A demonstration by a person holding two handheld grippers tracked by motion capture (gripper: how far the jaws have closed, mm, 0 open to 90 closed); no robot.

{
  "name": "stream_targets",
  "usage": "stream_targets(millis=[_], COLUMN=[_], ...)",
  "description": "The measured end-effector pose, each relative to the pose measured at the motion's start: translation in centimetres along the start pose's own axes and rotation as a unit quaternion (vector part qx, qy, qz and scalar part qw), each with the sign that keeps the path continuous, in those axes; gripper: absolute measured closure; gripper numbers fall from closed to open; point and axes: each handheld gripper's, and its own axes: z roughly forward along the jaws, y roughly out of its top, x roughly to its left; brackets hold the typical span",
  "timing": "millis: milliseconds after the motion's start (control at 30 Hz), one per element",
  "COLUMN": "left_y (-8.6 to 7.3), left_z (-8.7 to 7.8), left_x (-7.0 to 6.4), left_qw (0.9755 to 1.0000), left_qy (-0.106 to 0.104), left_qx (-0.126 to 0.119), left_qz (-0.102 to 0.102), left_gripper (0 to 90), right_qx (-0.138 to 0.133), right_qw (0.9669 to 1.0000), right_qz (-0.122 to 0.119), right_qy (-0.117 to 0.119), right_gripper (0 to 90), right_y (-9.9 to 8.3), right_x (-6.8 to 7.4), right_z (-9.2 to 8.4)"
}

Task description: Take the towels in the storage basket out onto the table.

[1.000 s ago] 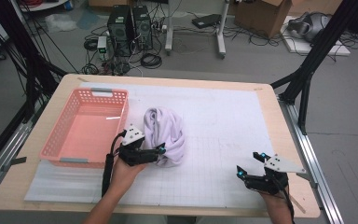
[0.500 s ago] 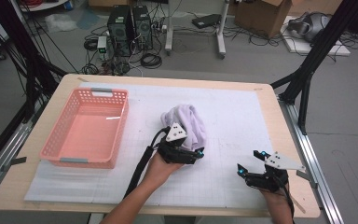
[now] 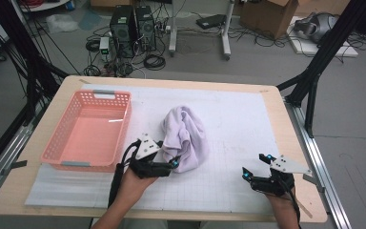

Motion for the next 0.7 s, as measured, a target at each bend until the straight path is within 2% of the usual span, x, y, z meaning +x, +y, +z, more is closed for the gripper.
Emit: stream_targets(millis=[100,200,267,400,500,700], left_y=[-1.3,-2.3,-2.5,-2.6,-2.9,-3.2], left_z=[-1.1,-1.4,-1.4,-1.7,-1.8,-1.7], left_x=[0.5,0.9,1.2,1.6,1.9,2.1], left_qw=[0.9999,0.9993,0.9993,0.9981,0.9973,0.9974], left_qy=[0.006,0.007,0.006,0.006,0.009,0.012], left_qx=[-0.014,-0.033,-0.032,-0.059,-0.071,-0.068], left_qz=[-0.008,-0.016,-0.017,-0.018,-0.019,-0.02], left_gripper=[23.8,23.4,22.9,20.4,17.4,17.7], right_qx=[0.003,0.003,0.002,0.003,0.006,0.01], right_qw=[1.0,1.0,1.0,1.0,1.0,0.9999], right_qz=[-0.001,0.0,0.002,-0.003,0.002,0.009], right_qy=[0.0,-0.003,-0.003,-0.003,-0.002,-0.008], right_gripper=[16.2,16.2,16.2,16.2,16.2,16.1], right_y=[0.0,0.0,0.1,0.1,0.0,-0.1], right_x=[0.1,0.0,0.0,0.1,0.1,-0.2], right_z=[0.0,0.1,0.2,0.4,0.4,0.6])
